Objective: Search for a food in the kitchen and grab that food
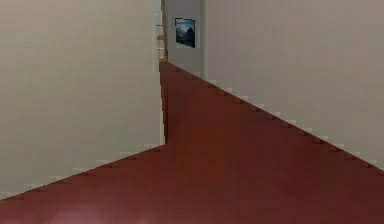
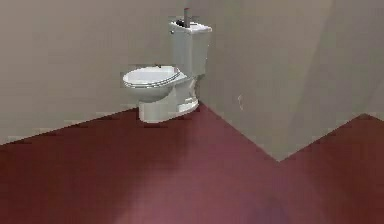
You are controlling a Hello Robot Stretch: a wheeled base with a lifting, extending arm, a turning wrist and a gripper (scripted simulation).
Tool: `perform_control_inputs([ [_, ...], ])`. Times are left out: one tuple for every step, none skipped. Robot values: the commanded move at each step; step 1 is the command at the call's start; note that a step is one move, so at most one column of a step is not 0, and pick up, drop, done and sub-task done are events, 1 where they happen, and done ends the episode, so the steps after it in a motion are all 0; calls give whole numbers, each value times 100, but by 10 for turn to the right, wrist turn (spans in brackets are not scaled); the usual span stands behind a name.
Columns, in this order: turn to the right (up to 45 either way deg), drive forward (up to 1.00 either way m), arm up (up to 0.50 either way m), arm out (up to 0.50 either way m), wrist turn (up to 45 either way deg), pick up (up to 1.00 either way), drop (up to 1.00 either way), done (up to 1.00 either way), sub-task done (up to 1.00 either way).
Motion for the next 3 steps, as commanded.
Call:
perform_control_inputs([
  [0, 100, 0, 0, 0, 0, 0, 0, 0],
  [0, 70, 0, 0, 0, 0, 0, 0, 0],
  [-90, 0, 0, 0, 0, 0, 0, 0, 0],
])
